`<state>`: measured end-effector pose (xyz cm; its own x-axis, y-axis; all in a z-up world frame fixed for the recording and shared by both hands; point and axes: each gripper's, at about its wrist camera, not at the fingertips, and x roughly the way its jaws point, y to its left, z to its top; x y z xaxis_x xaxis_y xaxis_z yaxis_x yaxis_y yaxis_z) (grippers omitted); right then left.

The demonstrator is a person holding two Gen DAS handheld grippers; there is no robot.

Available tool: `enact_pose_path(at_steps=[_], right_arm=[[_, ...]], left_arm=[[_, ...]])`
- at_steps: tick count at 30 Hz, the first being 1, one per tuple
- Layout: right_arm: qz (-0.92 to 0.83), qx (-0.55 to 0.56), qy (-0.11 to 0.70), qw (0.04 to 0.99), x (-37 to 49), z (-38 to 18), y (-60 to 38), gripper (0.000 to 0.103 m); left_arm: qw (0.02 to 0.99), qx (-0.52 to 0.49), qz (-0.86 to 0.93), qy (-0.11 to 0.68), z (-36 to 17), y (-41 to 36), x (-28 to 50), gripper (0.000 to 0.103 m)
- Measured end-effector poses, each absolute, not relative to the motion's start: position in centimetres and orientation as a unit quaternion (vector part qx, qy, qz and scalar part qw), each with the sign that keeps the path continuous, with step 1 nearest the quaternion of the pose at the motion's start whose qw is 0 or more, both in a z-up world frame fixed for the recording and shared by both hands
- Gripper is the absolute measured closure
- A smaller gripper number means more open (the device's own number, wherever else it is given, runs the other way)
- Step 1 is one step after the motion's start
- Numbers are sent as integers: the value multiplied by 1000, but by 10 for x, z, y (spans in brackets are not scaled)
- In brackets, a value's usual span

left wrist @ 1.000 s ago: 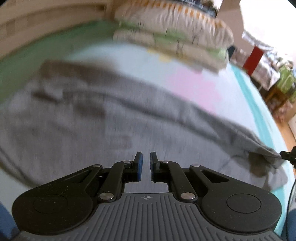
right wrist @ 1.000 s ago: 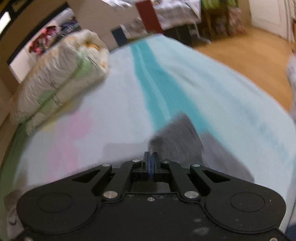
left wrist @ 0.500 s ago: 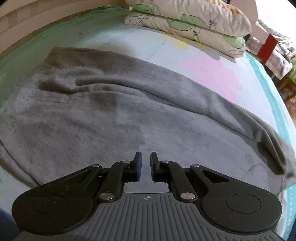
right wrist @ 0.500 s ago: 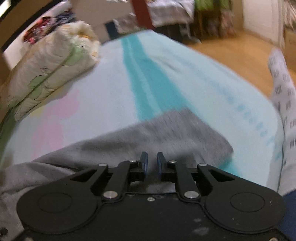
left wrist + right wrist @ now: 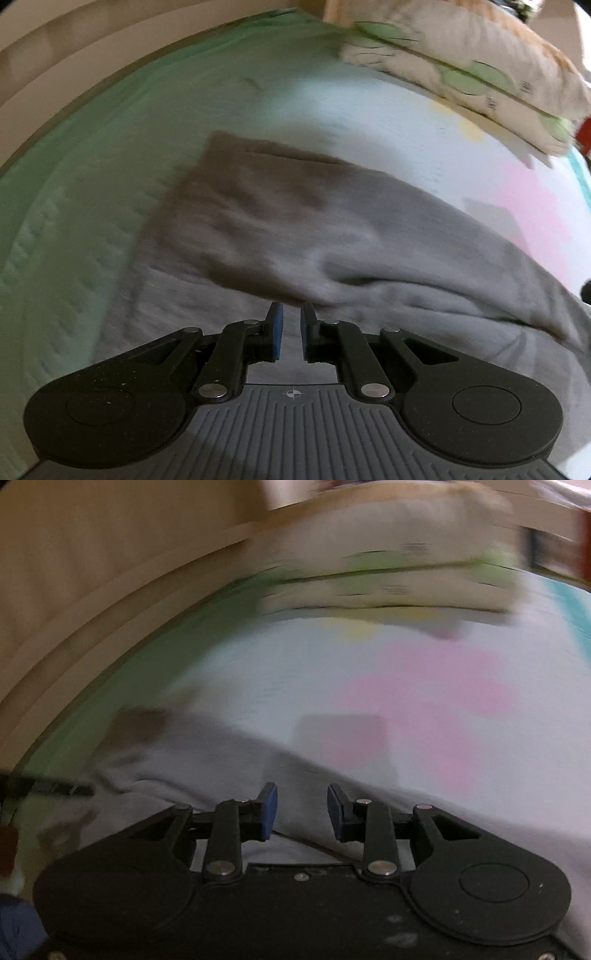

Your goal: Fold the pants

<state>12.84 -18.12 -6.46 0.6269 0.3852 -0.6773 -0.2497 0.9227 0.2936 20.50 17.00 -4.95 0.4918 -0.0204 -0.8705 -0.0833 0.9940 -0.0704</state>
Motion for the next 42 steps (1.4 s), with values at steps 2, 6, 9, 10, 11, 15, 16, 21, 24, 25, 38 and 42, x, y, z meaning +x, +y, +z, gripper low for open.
enact_pose_path(at_steps=[2, 6, 9, 10, 11, 15, 16, 21, 24, 25, 38, 42], right_arm=[[223, 63, 389, 891, 152, -67, -141, 69], [303, 17, 360, 882, 193, -73, -71, 69], [340, -5, 354, 871, 226, -81, -34, 68], [350, -11, 356, 866, 240, -83, -22, 67], [356, -19, 358, 863, 252, -85, -11, 67], [386, -52, 378, 840, 290, -102, 22, 61], [393, -60, 385, 833, 298, -106, 32, 60], [413, -93, 425, 800, 319, -132, 54, 55], [408, -78, 439, 797, 326, -139, 62, 54], [403, -75, 442, 798, 327, -137, 60, 55], [415, -43, 463, 782, 336, -148, 42, 47], [416, -6, 470, 778, 332, -139, 38, 92]], left_arm=[[856, -58, 24, 513, -57, 186, 210, 93], [842, -73, 25, 534, -79, 211, 213, 93], [843, -94, 12, 530, -92, 224, 209, 93], [845, -98, 8, 526, -92, 225, 208, 93], [845, -99, 3, 526, -92, 226, 208, 93], [842, -112, -12, 527, -94, 231, 209, 93], [842, -118, -16, 526, -95, 233, 207, 93], [841, -139, -27, 522, -96, 248, 208, 93], [842, -137, -24, 522, -94, 248, 206, 93], [843, -133, -23, 521, -92, 247, 204, 93], [836, -152, -26, 526, -94, 246, 214, 93], [833, -167, -27, 528, -93, 251, 215, 93]])
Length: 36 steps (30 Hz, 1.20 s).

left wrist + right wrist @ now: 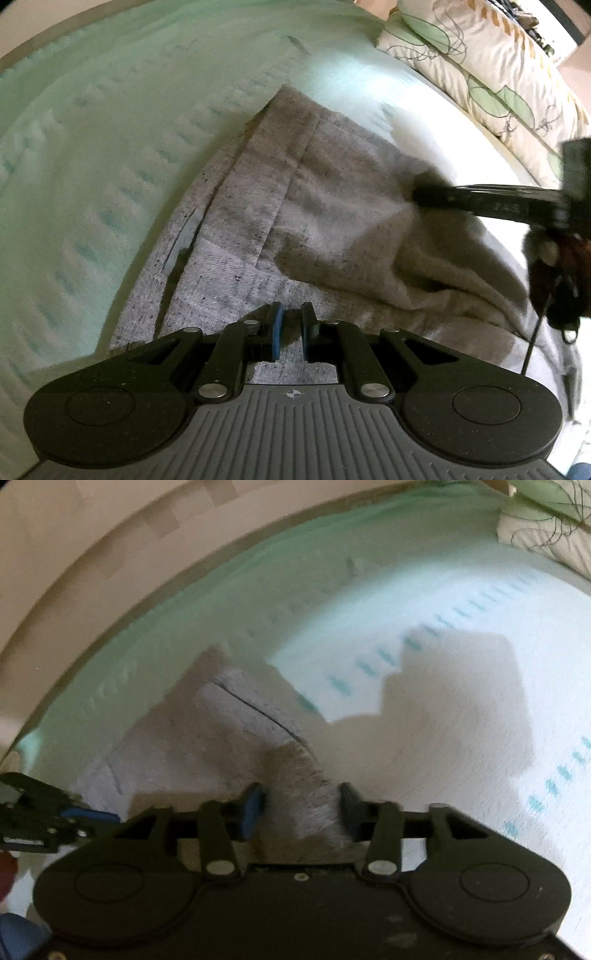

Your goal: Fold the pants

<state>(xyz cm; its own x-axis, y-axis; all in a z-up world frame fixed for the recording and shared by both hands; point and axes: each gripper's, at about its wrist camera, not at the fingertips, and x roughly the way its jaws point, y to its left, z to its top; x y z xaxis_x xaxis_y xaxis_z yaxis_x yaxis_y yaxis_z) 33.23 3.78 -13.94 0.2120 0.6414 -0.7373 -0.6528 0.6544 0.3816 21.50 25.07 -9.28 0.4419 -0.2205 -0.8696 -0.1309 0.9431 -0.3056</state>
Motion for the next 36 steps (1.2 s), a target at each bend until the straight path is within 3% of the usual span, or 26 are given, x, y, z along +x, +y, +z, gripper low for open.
enact_pose_path(at_steps=[6, 11, 18, 27, 33, 36], right_arm=[[436, -8, 365, 823, 259, -65, 22, 92], [479, -28, 327, 814, 166, -25, 19, 92], [487, -118, 330, 800, 65, -65, 53, 91], [470, -142, 338, 803, 45, -101, 67, 91], [471, -190, 342, 791, 44, -118, 87, 90], [470, -208, 337, 789, 44, -125, 93, 86]], left_arm=[[833, -176, -18, 523, -93, 254, 212, 93], [835, -206, 10, 510, -91, 266, 201, 93], [834, -237, 39, 496, -84, 285, 176, 94], [850, -230, 156, 448, -49, 327, 132, 94], [886, -180, 149, 400, -7, 295, 120, 93], [889, -159, 104, 416, -9, 267, 128, 93]])
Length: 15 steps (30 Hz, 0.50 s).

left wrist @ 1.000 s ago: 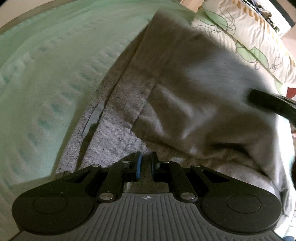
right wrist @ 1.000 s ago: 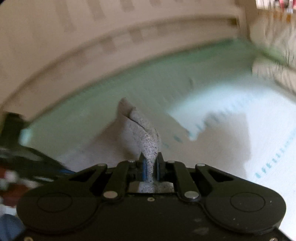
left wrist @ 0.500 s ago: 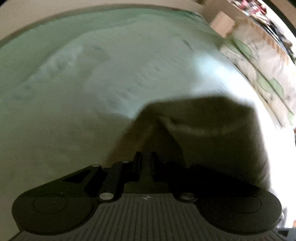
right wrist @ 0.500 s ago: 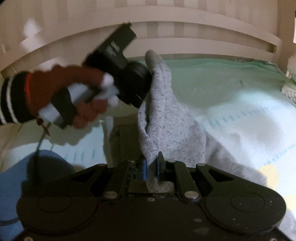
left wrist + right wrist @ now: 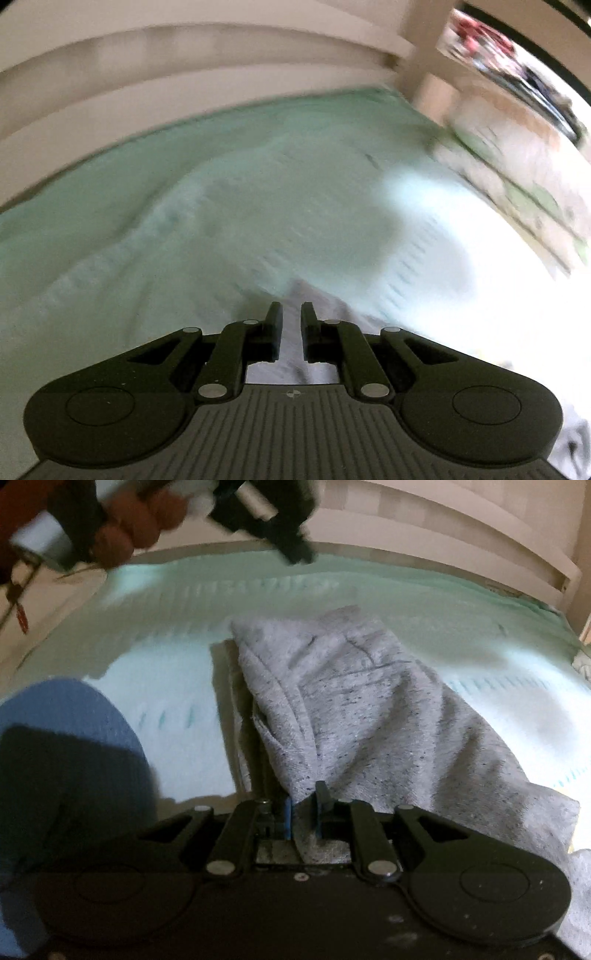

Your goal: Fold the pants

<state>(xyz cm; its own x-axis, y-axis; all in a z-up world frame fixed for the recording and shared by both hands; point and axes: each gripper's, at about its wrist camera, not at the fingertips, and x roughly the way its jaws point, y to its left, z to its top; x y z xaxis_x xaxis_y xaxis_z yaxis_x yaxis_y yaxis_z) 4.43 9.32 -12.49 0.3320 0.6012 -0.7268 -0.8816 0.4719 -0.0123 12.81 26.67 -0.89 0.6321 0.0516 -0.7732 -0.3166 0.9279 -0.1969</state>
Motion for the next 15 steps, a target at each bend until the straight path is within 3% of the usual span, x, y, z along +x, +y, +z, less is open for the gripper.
enact_pose_path(at_steps=[7, 10, 12, 15], right_arm=[[457, -138, 337, 812, 46, -110, 64, 77], [443, -98, 334, 826, 43, -97, 38, 77], [427, -74, 334, 837, 39, -89, 15, 76], [382, -45, 335, 860, 32, -80, -29, 75]], left_arm=[[848, -133, 23, 512, -54, 201, 147, 93], [849, -106, 40, 516, -66, 186, 148, 92], [849, -108, 48, 516, -70, 179, 146, 81], [846, -109, 64, 517, -70, 173, 149, 81]])
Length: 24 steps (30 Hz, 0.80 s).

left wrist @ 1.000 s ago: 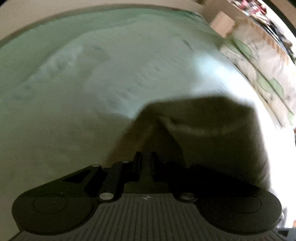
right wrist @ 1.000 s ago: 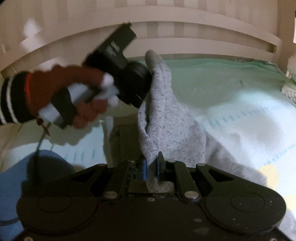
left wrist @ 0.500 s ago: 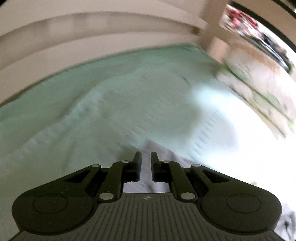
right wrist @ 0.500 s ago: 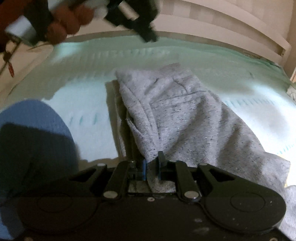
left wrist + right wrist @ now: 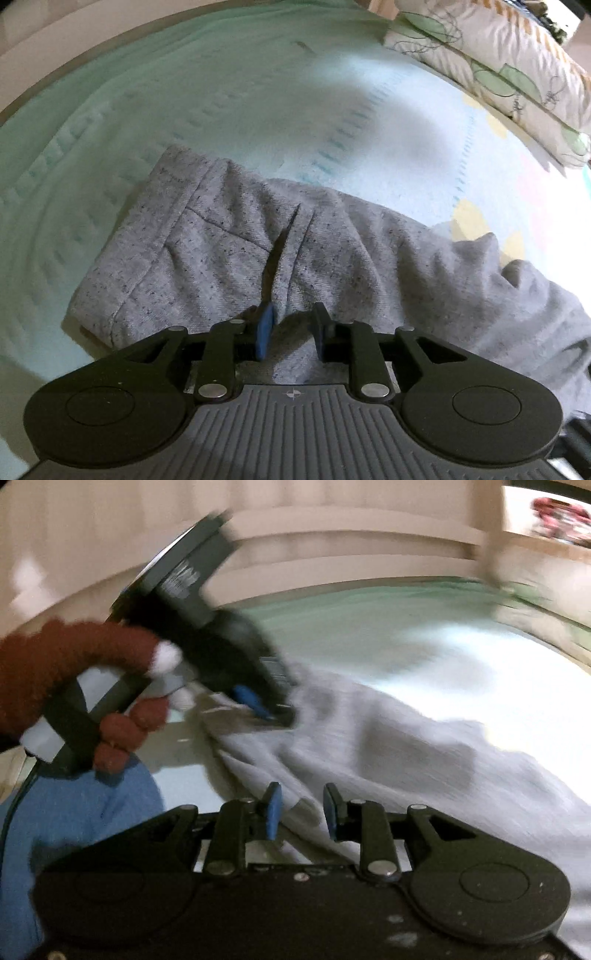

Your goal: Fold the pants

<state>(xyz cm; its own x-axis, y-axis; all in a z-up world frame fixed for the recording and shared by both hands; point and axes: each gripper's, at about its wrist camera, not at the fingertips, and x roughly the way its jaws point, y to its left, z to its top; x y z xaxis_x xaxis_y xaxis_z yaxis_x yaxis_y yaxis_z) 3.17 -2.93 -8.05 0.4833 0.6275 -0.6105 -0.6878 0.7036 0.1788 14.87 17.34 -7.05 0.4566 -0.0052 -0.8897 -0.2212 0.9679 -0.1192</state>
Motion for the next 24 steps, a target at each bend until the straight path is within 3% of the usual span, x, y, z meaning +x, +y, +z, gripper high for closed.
enact_pose_path(at_steps=[6, 14, 24], right_arm=[[208, 33, 352, 912, 8, -88, -151, 75], [-5, 91, 372, 924, -22, -104, -305, 72], [-186, 314, 352, 862, -27, -129, -450, 68]], left_arm=[[868, -126, 94, 471, -56, 153, 126, 81], [898, -119, 3, 424, -56, 78, 95, 80], [864, -42, -30, 501, -98, 36, 105, 80]])
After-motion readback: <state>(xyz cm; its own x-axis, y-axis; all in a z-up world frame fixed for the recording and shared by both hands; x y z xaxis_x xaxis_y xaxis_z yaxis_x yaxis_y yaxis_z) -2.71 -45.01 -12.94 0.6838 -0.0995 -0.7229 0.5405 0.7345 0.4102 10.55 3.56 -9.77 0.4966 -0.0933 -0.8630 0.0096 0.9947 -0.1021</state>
